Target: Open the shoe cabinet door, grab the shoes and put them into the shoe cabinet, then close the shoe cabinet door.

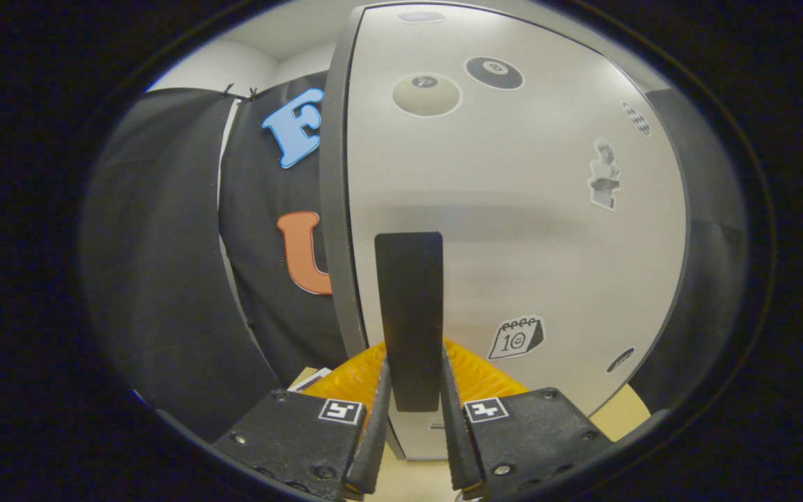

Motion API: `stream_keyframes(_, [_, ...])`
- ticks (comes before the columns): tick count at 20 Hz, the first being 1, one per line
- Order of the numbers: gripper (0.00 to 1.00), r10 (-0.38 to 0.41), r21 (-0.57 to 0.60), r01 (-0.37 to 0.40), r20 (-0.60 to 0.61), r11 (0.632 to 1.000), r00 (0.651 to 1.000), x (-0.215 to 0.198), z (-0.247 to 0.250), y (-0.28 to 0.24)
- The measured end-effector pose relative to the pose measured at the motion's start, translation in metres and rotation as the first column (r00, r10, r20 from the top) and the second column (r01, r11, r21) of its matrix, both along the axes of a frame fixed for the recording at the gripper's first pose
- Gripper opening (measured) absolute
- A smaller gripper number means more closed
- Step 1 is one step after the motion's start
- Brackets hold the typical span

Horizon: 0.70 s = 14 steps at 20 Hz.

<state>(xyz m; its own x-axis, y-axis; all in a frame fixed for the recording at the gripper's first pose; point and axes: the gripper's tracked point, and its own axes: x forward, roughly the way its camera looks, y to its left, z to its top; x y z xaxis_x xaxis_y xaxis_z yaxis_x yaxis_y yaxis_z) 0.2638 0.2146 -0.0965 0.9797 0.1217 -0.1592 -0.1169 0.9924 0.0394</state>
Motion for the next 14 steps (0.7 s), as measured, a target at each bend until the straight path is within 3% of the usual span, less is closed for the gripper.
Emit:
stream_keyframes(7, [0.3, 0.08, 0.009, -0.08, -0.011, 0.997, 0.997, -0.014, -0.001, -0.005])
stream_keyframes(14, [0.27, 0.151, 0.037, -0.15, -0.012, 0.988, 0.988, -0.088, 0.0, -0.031])
